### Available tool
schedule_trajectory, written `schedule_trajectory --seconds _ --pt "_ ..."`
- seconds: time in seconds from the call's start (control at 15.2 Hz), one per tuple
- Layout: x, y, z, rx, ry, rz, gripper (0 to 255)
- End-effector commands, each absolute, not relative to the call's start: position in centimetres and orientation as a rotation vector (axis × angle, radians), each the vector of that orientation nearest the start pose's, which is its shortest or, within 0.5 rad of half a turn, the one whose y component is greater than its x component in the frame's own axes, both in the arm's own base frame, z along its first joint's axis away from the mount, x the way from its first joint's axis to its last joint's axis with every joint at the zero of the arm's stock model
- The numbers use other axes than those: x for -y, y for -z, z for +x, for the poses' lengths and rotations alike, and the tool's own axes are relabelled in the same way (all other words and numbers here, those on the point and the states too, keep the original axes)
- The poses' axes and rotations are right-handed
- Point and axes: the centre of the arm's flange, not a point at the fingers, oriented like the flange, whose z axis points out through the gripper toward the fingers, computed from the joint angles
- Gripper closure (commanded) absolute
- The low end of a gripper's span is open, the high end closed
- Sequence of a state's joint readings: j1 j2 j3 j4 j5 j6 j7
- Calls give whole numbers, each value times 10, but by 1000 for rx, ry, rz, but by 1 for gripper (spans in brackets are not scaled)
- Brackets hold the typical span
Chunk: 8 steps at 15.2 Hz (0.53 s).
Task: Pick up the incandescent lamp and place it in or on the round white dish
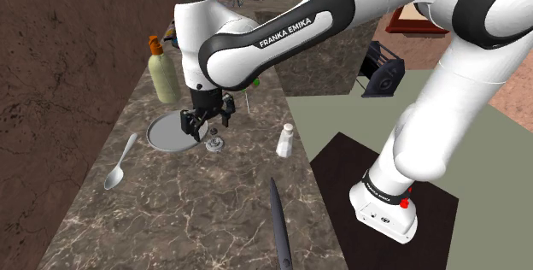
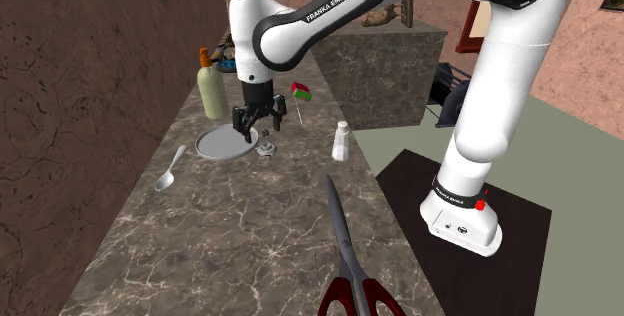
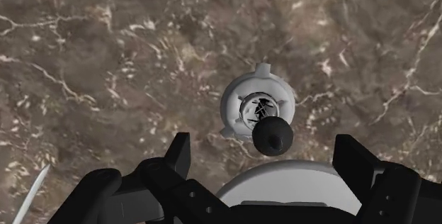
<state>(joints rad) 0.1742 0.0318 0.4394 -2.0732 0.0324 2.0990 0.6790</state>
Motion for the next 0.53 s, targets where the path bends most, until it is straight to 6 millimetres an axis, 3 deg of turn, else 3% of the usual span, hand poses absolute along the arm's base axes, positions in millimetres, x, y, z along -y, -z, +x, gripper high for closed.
schedule_trajectory --seconds 0.0,0.2,0.46 --pt "-319 -405 452 -128 -43 -3107 0" --pt "-320 -386 452 -128 -43 -3107 0" --pt "-320 -386 452 -128 -43 -3107 0"
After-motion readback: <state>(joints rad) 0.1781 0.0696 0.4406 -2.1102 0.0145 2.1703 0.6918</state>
